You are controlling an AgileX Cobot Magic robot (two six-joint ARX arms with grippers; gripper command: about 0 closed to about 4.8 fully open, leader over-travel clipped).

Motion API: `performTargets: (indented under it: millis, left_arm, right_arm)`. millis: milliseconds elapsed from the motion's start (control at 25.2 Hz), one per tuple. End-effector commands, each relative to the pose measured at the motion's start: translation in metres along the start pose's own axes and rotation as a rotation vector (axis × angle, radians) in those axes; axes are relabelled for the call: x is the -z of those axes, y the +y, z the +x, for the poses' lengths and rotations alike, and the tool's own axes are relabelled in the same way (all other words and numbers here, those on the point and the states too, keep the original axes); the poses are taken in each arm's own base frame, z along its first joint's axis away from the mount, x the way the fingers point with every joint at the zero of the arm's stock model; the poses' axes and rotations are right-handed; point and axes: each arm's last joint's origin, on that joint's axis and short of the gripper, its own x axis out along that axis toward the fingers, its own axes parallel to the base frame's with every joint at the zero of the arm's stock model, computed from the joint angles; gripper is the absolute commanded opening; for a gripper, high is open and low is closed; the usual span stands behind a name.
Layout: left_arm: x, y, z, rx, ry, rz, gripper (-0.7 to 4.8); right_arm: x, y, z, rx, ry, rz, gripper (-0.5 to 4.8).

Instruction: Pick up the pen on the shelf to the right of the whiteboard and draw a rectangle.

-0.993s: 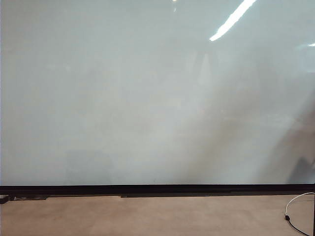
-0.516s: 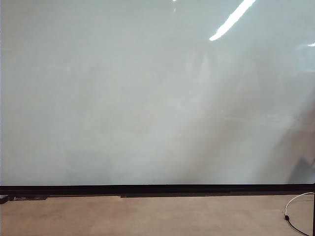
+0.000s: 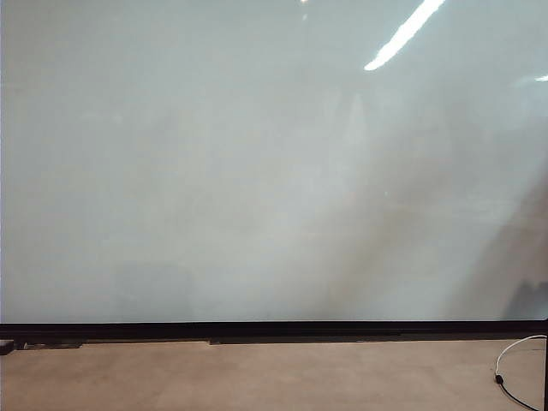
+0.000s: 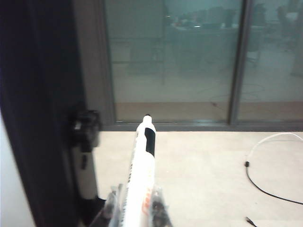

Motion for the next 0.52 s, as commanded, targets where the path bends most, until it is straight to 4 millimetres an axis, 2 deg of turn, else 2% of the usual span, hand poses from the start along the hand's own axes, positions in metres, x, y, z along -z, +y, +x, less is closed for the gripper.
performTargets:
  millis: [40,159,318,516]
  left_arm:
    - [-0.002,0.000,0.000,0.002,-0.010,0.005,-0.05]
    - [-0.002,0.000,0.000,0.002,-0.009,0.005,-0.04]
    - [-0.002,0.000,0.000,0.004,-0.009,0.005,-0.04]
    - [-0.002,0.000,0.000,0.003,-0.009,0.005,-0.04]
  right_arm:
    - [-0.004,-0.004,-0.004,0.026,-0.016,-0.007,-0.05]
    - [-0.011,-0.002,-0.008,0.054,-0.031,-0.023,-0.05]
    - [-0.036,0.001,-0.018,0.114,-0.069,-0.052,-0.05]
    - [-0.064,0.020,-0.044,0.225,-0.094,-0.062,-0.05]
